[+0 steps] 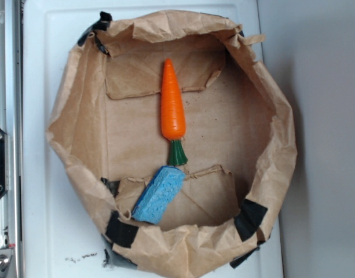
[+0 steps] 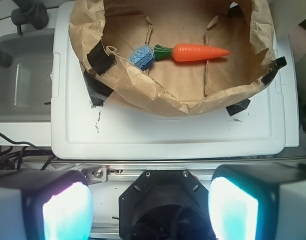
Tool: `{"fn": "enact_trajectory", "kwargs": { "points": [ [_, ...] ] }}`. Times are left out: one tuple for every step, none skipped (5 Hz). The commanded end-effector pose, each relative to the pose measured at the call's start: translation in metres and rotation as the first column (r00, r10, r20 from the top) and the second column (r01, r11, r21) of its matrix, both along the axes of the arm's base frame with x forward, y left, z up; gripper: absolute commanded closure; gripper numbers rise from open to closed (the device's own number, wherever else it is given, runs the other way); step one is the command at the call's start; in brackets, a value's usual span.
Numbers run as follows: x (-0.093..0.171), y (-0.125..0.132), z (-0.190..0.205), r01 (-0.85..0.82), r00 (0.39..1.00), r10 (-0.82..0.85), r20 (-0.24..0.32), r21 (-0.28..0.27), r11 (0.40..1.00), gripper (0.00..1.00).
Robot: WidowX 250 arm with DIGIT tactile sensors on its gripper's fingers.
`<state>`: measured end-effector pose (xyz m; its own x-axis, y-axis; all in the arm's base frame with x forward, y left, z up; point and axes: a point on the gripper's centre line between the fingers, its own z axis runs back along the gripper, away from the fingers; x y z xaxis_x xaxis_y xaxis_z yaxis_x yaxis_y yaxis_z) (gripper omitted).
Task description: Grab the blue sponge.
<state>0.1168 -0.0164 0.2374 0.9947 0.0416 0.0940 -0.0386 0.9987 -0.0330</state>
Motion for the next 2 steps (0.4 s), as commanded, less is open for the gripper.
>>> {"fn": "enact_trajectory", "kwargs": {
  "points": [
    [0.000,0.000,0.000,0.000,1.000,0.000,0.000,0.000,1.000,0.00],
    [0.020,-0.009,-0.004,-0.108,0.994,0.108,0.017,-0.019,0.994,0.00]
  ]
}}
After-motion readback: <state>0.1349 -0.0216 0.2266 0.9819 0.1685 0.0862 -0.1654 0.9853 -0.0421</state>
